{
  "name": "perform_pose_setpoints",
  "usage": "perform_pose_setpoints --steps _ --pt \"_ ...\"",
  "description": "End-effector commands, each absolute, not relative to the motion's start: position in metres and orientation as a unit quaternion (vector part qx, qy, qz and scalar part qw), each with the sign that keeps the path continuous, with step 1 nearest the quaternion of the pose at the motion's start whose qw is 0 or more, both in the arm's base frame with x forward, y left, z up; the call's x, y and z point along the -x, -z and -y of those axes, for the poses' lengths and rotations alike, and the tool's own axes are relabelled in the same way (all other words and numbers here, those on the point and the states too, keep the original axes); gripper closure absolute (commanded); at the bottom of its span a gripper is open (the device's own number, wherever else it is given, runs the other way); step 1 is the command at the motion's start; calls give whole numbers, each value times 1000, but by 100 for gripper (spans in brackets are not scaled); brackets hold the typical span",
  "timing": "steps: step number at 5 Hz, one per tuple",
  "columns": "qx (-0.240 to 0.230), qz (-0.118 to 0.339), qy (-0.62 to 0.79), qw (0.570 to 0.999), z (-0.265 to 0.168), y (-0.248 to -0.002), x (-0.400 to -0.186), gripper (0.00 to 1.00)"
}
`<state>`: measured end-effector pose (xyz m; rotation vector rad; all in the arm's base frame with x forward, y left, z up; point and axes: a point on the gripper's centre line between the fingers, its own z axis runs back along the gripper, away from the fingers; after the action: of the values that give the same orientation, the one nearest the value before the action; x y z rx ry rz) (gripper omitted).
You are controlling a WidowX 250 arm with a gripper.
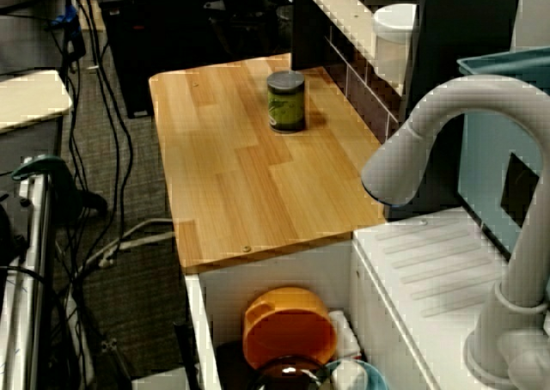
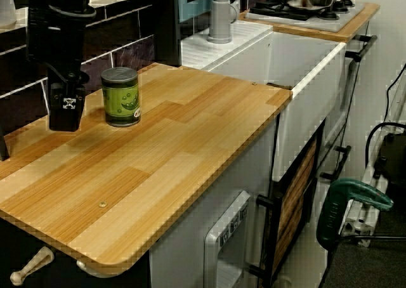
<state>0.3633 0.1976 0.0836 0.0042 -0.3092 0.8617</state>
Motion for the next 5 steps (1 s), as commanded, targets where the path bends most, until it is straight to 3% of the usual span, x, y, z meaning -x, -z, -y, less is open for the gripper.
perform_pose_setpoints --steps 1,5 --pt "34 144 -431 890 -187 -101 -379 0" --pt "89 69 -470 876 -161 -85 -387 0"
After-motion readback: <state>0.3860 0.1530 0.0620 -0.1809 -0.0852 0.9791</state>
